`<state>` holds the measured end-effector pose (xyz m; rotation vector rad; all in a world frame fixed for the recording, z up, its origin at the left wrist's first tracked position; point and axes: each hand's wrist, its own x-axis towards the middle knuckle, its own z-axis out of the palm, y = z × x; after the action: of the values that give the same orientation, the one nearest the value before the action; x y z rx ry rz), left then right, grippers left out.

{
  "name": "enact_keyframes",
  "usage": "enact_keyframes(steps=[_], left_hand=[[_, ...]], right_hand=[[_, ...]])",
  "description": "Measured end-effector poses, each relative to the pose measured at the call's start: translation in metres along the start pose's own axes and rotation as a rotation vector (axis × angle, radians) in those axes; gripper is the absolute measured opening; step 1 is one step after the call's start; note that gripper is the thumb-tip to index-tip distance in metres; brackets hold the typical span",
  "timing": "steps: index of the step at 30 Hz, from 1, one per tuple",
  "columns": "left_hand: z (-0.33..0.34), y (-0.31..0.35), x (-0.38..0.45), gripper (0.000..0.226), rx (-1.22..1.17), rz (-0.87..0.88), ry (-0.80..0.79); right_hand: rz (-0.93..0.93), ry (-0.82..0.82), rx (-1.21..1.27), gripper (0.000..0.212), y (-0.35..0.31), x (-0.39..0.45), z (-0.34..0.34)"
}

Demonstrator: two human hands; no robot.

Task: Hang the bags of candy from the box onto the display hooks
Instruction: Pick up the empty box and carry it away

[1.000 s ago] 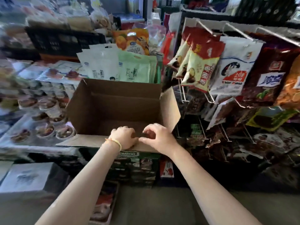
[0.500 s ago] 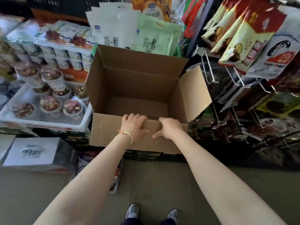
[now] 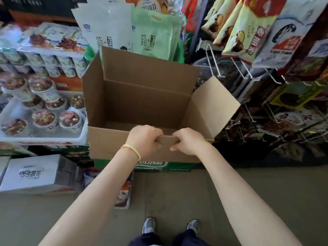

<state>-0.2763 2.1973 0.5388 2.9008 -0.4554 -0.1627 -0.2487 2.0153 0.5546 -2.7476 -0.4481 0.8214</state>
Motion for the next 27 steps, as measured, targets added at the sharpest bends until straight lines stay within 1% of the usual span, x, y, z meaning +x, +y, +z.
enact_keyframes(steps=[3,7,10,13,15,18,19,21,23,25,27], left_hand=[[-0.031,0.041,0.006,0.023,-0.03,0.095,-0.029],[-0.053,0.101,0.022,0.033,-0.143,0.232,-0.09],[-0.045,0.15,0.038,0.038,-0.287,0.32,-0.187],[-0.015,0.205,0.064,0.035,-0.385,0.401,-0.278],[0.004,0.248,0.081,0.034,-0.416,0.439,-0.341],[0.031,0.323,0.111,0.026,-0.404,0.468,-0.392],[0.039,0.35,0.123,0.025,-0.388,0.468,-0.406],[0.057,0.407,0.148,0.031,-0.345,0.474,-0.457],[0.075,0.467,0.175,0.035,-0.256,0.518,-0.505],[0.092,0.532,0.201,0.033,-0.182,0.571,-0.534],[0.109,0.598,0.219,0.028,-0.158,0.607,-0.553]], right_hand=[[0.053,-0.048,0.143,0.023,0.015,-0.041,-0.037],[0.094,-0.008,0.146,0.026,0.051,-0.1,-0.078],[0.168,-0.043,0.153,0.031,0.096,-0.141,-0.089],[0.243,-0.087,0.115,0.037,0.151,-0.17,-0.086],[0.283,-0.096,0.11,0.034,0.195,-0.187,-0.079],[0.361,-0.066,0.198,0.031,0.273,-0.218,-0.067],[0.392,-0.05,0.237,0.034,0.302,-0.23,-0.062],[0.457,-0.015,0.305,0.045,0.365,-0.256,-0.054],[0.512,0.015,0.353,0.053,0.43,-0.285,-0.045],[0.564,0.044,0.401,0.061,0.493,-0.315,-0.038],[0.624,0.056,0.472,0.065,0.55,-0.345,-0.032]])
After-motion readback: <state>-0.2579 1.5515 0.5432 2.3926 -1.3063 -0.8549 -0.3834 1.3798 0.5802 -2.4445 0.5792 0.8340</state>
